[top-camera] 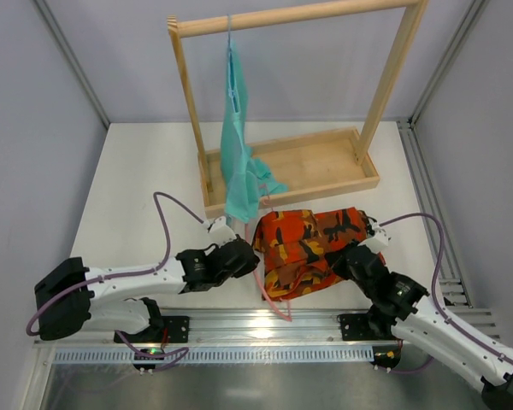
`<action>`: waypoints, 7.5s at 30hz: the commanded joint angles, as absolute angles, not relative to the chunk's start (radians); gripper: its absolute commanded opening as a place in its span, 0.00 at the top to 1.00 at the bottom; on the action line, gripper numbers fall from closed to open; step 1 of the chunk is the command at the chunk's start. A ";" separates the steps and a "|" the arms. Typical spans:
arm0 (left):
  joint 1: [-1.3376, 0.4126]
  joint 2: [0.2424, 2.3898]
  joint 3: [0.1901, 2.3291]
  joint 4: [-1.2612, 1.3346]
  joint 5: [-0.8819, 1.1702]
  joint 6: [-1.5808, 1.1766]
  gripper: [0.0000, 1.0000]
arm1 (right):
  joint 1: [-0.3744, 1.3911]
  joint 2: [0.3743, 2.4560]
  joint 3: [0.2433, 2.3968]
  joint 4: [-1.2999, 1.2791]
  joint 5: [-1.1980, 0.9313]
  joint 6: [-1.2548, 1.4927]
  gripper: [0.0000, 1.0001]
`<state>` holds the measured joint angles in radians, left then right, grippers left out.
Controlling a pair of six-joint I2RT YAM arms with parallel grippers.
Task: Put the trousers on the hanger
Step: Place trousers on hanger
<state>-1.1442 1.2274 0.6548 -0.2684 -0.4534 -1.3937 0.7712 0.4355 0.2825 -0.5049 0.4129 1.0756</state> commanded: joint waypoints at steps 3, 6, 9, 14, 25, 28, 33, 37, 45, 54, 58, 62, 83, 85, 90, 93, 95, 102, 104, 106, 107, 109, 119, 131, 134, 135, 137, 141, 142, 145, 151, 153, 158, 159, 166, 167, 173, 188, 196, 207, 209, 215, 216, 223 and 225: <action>-1.172 1.210 0.565 -0.368 -0.408 -1.494 1.00 | 0.758 0.371 0.268 -0.474 0.485 1.075 0.96; -1.180 1.229 0.541 -0.374 -0.402 -1.513 1.00 | 0.758 0.339 0.288 -0.497 0.521 1.063 0.96; -1.204 1.252 0.566 -0.484 -0.437 -1.549 1.00 | 0.758 0.325 0.357 -0.575 0.615 1.058 0.96; -1.210 1.213 0.528 -0.508 -0.463 -1.621 1.00 | 0.756 0.347 0.396 -0.728 0.681 1.182 0.96; -1.210 1.029 0.502 -0.517 -0.512 -1.531 0.99 | 0.755 0.411 0.394 -0.384 0.218 0.796 0.33; -1.212 1.042 0.480 -0.489 -0.488 -1.529 1.00 | 0.750 0.538 0.448 -0.331 0.146 0.713 0.25; -1.212 1.057 0.462 -0.462 -0.465 -1.520 1.00 | 0.680 0.765 0.465 -0.178 -0.074 0.621 0.16; -1.212 1.039 0.423 -0.407 -0.419 -1.534 1.00 | 0.545 0.880 0.443 -0.084 -0.235 0.557 0.11; -1.212 1.016 0.394 -0.425 -0.411 -1.568 1.00 | 0.431 1.109 0.449 0.072 -0.428 0.474 0.10; -1.212 1.038 0.357 -0.351 -0.407 -1.575 1.00 | 0.431 1.301 0.483 0.271 -0.543 0.523 0.55; -1.219 1.035 0.347 -0.365 -0.431 -1.600 1.00 | 0.433 1.202 0.485 0.302 -0.516 0.610 0.96; -1.244 1.006 0.354 -0.459 -0.476 -1.646 1.00 | 0.426 1.010 0.488 0.155 -0.272 0.581 0.96; -1.252 0.954 0.190 -0.273 -0.416 -1.759 1.00 | 0.221 0.879 0.273 0.006 -0.005 0.687 0.96; -1.252 0.916 0.186 -0.313 -0.425 -1.766 1.00 | 0.219 0.835 0.265 -0.043 0.076 0.710 0.96; -1.252 0.881 0.196 -0.371 -0.465 -1.767 1.00 | 0.219 0.753 0.253 -0.162 0.164 0.796 0.96; -1.252 0.885 0.202 -0.380 -0.471 -1.767 0.99 | 0.215 0.709 0.264 -0.160 0.183 0.755 0.96; -1.253 0.906 0.213 -0.368 -0.469 -1.752 1.00 | 0.201 0.722 0.285 -0.128 0.132 0.707 0.96; -1.252 1.075 0.272 -0.223 -0.397 -1.674 1.00 | 0.183 0.948 0.472 -0.060 -0.142 0.512 0.96; -1.261 1.107 0.270 -0.109 -0.362 -1.674 1.00 | 0.183 0.971 0.485 -0.023 -0.208 0.505 0.96; -1.278 1.134 0.278 -0.053 -0.351 -1.680 1.00 | 0.186 0.973 0.485 -0.015 -0.210 0.512 0.96; -1.279 1.137 0.279 -0.038 -0.342 -1.684 1.00 | 0.183 0.971 0.486 -0.018 -0.200 0.515 0.96; -1.282 1.132 0.288 -0.026 -0.337 -1.686 1.00 | 0.183 0.968 0.482 -0.020 -0.161 0.518 0.96; -1.285 1.042 0.209 -0.196 -0.406 -1.770 1.00 | 0.062 0.996 0.495 -0.035 -0.152 0.509 0.96; -1.285 1.112 0.252 -0.166 -0.411 -1.736 1.00 | 0.011 1.127 0.569 -0.032 -0.391 0.431 0.83; -1.285 1.082 0.259 -0.218 -0.442 -1.740 1.00 | 0.012 1.115 0.581 -0.148 -0.319 0.423 0.62; -1.285 1.050 0.259 -0.233 -0.451 -1.743 1.00 | 0.014 1.103 0.587 -0.179 -0.296 0.423 0.56; -1.284 1.013 0.256 -0.279 -0.465 -1.743 1.00 | -0.018 1.078 0.609 -0.251 -0.238 0.423 0.51; -1.284 0.940 0.252 -0.308 -0.476 -1.737 1.00 | -0.028 1.055 0.632 -0.348 -0.277 0.423 0.47; -1.284 0.925 0.252 -0.310 -0.472 -1.733 1.00 | -0.026 1.019 0.630 -0.362 -0.311 0.419 0.46; -1.284 0.933 0.258 -0.296 -0.471 -1.720 0.99 | -0.005 0.957 0.667 -0.428 -0.435 0.396 0.44; -1.284 1.051 0.267 -0.171 -0.428 -1.700 1.00 | 0.253 0.786 0.624 -0.388 -0.522 0.507 0.47; -1.284 1.106 0.290 -0.153 -0.417 -1.684 1.00 | 0.421 0.764 0.566 -0.336 -0.547 0.564 0.47; -1.284 1.180 0.313 -0.103 -0.393 -1.671 1.00 | 0.698 0.765 0.391 -0.046 -0.499 0.780 0.48; -1.285 1.193 0.313 -0.097 -0.393 -1.672 1.00 | 0.739 0.773 0.361 -0.005 -0.494 0.813 0.48; -1.284 1.198 0.311 -0.123 -0.387 -1.689 1.00 | 0.885 0.770 0.112 0.088 -0.287 0.934 0.56; -1.284 1.193 0.305 -0.123 -0.387 -1.690 1.00 | 0.888 0.687 0.100 0.036 -0.217 0.939 0.57; -1.287 1.200 0.301 -0.124 -0.384 -1.690 1.00 | 0.896 0.492 0.247 -0.155 -0.192 0.894 0.59; -1.304 1.174 0.276 -0.146 -0.394 -1.724 1.00 | 1.155 1.018 0.128 0.466 -0.135 1.052 0.65; -1.304 1.154 0.268 -0.155 -0.399 -1.723 1.00 | 1.163 0.758 0.262 -0.068 0.087 0.977 0.62; -1.305 1.160 0.265 -0.126 -0.397 -1.706 1.00 | 0.490 0.864 0.618 -0.451 -0.075 0.476 0.25; -1.305 1.169 0.275 -0.120 -0.388 -1.694 0.99 | 0.421 0.935 0.676 -0.453 -0.144 0.405 0.23; -1.305 1.178 0.275 -0.121 -0.387 -1.690 1.00 | 0.265 1.173 0.716 -0.384 -0.310 0.301 0.23; -1.304 1.177 0.273 -0.117 -0.391 -1.692 1.00 | 0.259 1.210 0.732 -0.377 -0.307 0.272 0.23; -1.316 1.178 0.261 0.020 -0.376 -1.707 1.00 | 0.247 1.309 0.606 -0.138 -0.498 0.334 0.30; -1.319 1.199 0.265 0.043 -0.365 -1.710 1.00 | 0.248 1.299 0.566 -0.082 -0.491 0.353 0.38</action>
<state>-1.2911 1.1446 0.2886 0.1173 -0.4999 -1.7477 0.2512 1.3197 0.6155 -0.2321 -0.4004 0.3241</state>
